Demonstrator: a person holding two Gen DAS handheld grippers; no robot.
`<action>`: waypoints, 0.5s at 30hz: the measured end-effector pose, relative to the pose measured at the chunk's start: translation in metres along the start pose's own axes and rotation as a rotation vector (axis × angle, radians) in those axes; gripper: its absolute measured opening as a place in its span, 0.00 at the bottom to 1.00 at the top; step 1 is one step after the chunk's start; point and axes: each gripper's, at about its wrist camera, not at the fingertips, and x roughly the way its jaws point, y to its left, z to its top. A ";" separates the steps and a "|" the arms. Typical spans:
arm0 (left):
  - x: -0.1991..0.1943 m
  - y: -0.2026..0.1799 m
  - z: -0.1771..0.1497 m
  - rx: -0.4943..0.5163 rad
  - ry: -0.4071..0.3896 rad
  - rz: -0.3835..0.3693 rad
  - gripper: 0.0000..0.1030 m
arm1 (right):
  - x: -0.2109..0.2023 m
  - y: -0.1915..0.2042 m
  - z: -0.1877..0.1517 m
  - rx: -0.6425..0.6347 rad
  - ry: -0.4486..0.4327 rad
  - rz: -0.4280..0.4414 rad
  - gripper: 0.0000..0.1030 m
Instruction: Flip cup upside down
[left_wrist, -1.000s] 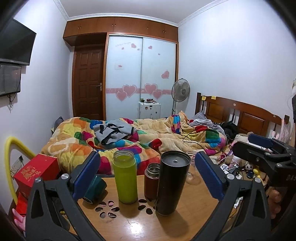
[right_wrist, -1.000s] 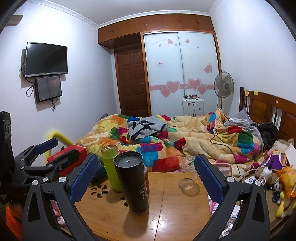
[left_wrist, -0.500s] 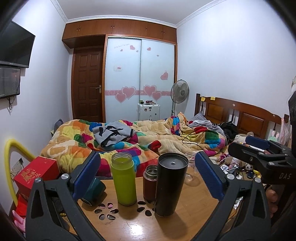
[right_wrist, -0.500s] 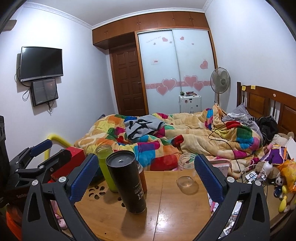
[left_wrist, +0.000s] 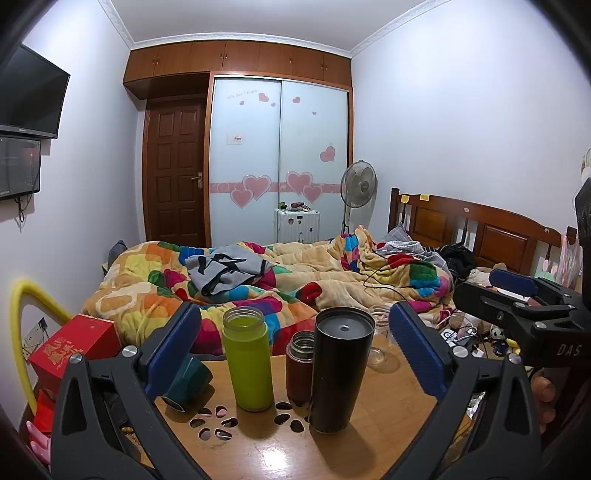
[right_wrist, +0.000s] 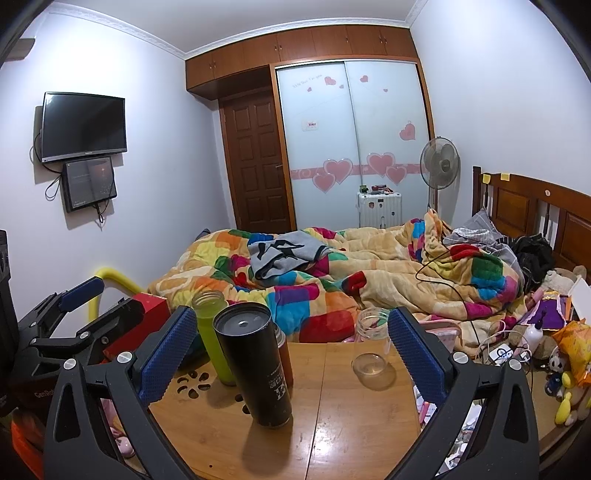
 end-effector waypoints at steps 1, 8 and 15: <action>0.000 0.000 0.001 -0.001 -0.001 0.000 1.00 | 0.000 0.000 0.000 0.001 -0.001 -0.002 1.00; 0.000 0.000 0.001 0.000 0.000 0.000 1.00 | -0.001 0.002 0.003 -0.003 -0.003 0.000 1.00; 0.000 0.000 0.000 0.000 -0.001 -0.001 1.00 | -0.002 0.003 0.004 -0.003 -0.002 0.002 1.00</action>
